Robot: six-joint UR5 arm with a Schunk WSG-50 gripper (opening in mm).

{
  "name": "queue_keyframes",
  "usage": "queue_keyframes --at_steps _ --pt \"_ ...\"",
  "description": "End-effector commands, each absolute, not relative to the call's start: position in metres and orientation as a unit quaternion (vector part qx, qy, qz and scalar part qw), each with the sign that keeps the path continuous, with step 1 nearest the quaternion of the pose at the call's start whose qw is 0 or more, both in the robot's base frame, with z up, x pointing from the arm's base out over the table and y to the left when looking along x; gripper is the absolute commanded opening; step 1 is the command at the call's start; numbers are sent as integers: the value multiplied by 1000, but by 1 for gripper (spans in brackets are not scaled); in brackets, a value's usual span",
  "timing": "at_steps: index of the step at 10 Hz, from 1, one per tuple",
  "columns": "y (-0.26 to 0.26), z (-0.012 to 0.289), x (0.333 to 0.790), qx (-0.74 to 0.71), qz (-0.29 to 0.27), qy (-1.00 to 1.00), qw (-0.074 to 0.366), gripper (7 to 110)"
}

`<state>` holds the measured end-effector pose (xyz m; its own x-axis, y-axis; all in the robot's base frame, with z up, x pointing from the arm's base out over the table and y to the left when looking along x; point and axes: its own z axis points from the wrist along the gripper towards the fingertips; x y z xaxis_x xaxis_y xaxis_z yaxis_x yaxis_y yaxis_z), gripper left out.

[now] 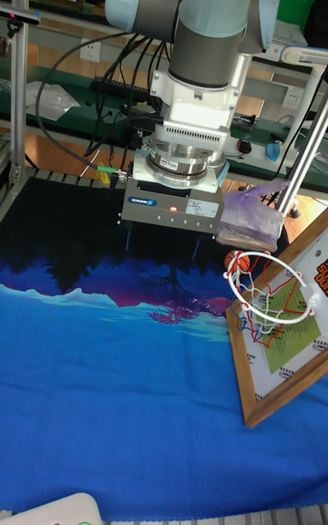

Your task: Grab a basketball, release it and shoot it into the basket

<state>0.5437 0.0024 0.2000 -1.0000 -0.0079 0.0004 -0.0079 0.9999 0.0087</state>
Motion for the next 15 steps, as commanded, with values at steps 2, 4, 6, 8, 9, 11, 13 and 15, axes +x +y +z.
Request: queue_keyframes --at_steps 2,4,6,8,9,11,13,15 --pt "38 202 544 122 -69 -990 -9 109" --pt "41 201 545 124 -72 -990 -10 7" --pt "44 200 547 122 -74 -990 -13 7" --pt "42 198 553 121 -67 -990 -27 7" --pt "37 196 560 127 -61 -989 -41 7" --pt "34 197 562 132 -59 -988 -48 7" --pt "32 197 565 138 -55 -987 -54 7" --pt "23 198 575 147 -34 -986 -71 7"
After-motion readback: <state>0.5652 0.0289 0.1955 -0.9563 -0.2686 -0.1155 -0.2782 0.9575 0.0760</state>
